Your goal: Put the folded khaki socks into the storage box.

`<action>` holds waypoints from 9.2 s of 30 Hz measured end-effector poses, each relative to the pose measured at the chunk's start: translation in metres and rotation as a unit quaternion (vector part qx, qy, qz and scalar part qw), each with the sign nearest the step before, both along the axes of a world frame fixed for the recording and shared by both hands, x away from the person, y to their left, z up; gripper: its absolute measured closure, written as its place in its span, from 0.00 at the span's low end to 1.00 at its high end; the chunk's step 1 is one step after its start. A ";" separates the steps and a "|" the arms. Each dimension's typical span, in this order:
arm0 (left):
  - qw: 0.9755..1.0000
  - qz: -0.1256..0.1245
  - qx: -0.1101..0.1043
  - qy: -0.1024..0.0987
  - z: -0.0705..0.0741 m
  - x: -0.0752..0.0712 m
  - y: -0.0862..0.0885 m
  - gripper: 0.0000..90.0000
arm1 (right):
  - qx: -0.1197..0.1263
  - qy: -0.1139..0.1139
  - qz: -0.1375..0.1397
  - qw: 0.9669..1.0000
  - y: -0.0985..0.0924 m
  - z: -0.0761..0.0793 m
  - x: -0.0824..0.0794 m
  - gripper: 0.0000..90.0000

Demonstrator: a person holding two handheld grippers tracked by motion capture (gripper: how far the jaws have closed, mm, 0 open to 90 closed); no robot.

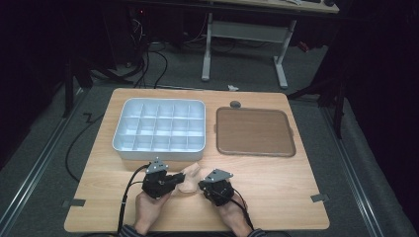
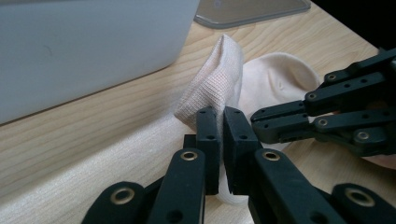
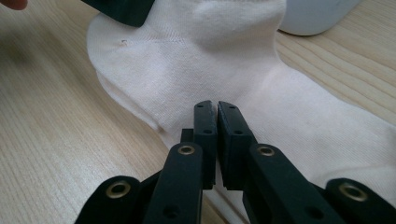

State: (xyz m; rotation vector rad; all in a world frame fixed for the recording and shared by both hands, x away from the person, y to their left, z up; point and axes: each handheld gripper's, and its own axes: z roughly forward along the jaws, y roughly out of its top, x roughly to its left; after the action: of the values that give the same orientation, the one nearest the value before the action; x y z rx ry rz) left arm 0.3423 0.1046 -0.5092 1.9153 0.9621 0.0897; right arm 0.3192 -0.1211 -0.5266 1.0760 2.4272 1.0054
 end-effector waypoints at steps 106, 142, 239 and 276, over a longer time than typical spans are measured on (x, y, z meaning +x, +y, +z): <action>0.997 -0.062 0.040 -0.020 0.011 0.005 -0.039 0.96 | 0.028 -0.018 -0.075 0.997 -0.046 -0.005 0.003 0.94; 0.993 -0.094 0.077 0.001 -0.010 0.008 -0.068 0.95 | 0.034 -0.013 -0.072 0.997 -0.044 -0.005 0.005 0.94; 0.995 -0.003 0.101 -0.016 -0.020 -0.002 -0.036 0.72 | 0.029 -0.023 -0.063 0.997 -0.021 0.015 0.003 0.51; 0.996 -0.006 0.093 0.002 -0.007 0.017 -0.029 0.47 | 0.056 -0.022 -0.073 0.996 -0.052 0.011 0.003 0.59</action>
State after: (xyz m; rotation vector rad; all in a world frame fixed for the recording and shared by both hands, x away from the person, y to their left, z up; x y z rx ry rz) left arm 0.3591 0.0752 -0.5159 2.0911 0.9738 0.1738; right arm 0.3223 -0.1728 -0.5157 1.2362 2.2439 1.1141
